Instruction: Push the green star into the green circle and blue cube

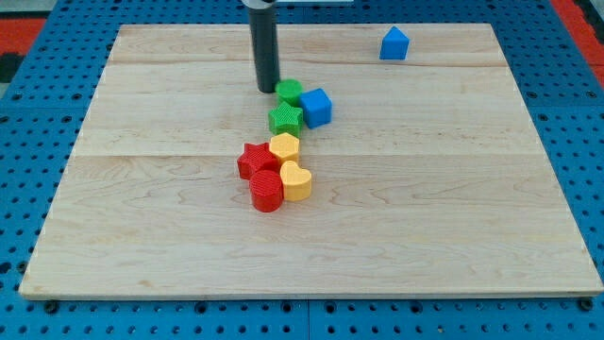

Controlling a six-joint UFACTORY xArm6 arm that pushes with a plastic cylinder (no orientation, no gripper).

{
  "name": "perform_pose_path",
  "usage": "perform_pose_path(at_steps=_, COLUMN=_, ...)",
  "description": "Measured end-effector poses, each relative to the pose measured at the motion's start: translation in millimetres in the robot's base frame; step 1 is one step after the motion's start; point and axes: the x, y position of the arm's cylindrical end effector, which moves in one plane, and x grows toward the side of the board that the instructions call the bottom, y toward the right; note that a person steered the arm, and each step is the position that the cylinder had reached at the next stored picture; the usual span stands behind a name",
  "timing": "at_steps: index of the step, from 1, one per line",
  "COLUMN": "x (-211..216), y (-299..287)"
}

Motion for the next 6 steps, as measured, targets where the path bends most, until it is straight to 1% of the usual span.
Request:
perform_pose_path(at_steps=1, x=-2, y=-32)
perform_pose_path(at_steps=2, x=35, y=-64)
perform_pose_path(at_steps=3, x=80, y=-57)
perform_pose_path(at_steps=4, x=76, y=-25)
perform_pose_path(at_steps=5, x=57, y=11)
perform_pose_path(at_steps=6, x=53, y=31)
